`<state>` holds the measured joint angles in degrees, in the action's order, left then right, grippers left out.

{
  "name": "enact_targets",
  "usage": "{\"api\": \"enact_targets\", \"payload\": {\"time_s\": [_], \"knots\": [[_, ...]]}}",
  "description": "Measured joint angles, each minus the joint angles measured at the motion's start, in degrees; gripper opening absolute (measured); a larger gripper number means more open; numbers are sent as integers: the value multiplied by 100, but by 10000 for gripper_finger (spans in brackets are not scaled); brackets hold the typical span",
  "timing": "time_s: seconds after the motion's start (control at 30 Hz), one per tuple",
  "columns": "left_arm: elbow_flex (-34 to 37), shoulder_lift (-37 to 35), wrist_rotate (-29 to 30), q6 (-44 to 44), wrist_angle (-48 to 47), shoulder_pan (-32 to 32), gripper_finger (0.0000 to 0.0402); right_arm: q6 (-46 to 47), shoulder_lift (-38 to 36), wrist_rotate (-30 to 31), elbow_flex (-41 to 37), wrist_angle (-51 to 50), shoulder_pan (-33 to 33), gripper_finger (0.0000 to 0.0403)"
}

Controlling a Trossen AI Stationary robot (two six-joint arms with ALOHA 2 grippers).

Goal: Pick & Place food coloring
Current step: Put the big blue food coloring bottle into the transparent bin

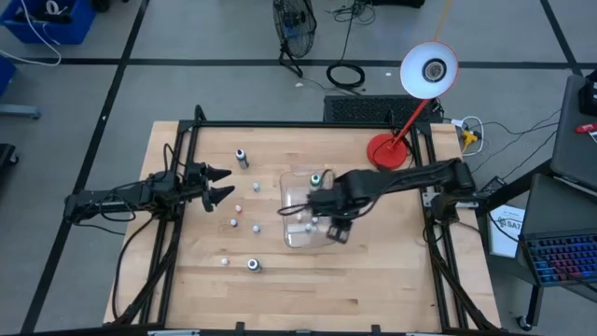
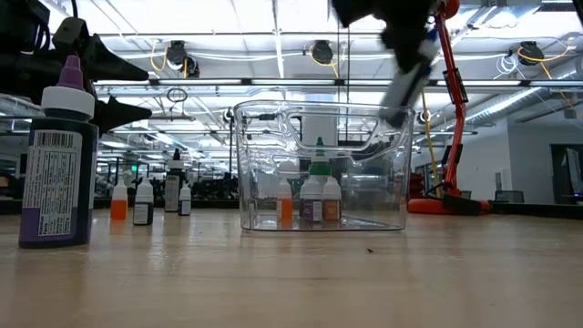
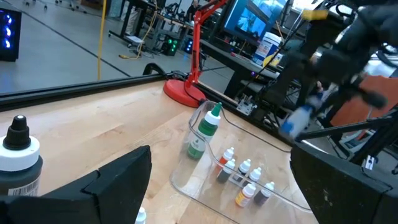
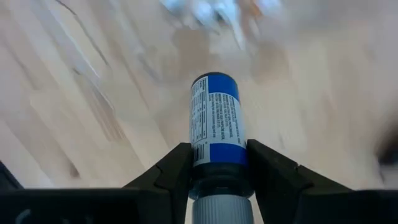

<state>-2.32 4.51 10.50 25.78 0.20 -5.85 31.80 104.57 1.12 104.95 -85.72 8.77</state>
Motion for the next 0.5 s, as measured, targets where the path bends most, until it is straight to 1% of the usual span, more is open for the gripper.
{"api": "enact_targets", "payload": {"time_s": [0.07, 0.2, 0.23, 0.33, 0.5], "knots": [[0, -2, 0, 0, 1, 0, 379, 493, -211, 63, 0, -430, 43, 132], [1, -2, 0, 0, 1, -2, 379, 1205, -572, 7, -412, -307, 138, 132], [0, -1, 2, 0, 0, -2, 379, 1326, -596, -99, -571, -291, 149, 132], [1, -1, 0, 0, 0, 0, 379, 1502, -565, -840, -1351, -434, 153, 132], [1, -2, 0, 0, 1, -2, 379, 1530, -559, -2014, -2721, 619, 167, 132]]}}
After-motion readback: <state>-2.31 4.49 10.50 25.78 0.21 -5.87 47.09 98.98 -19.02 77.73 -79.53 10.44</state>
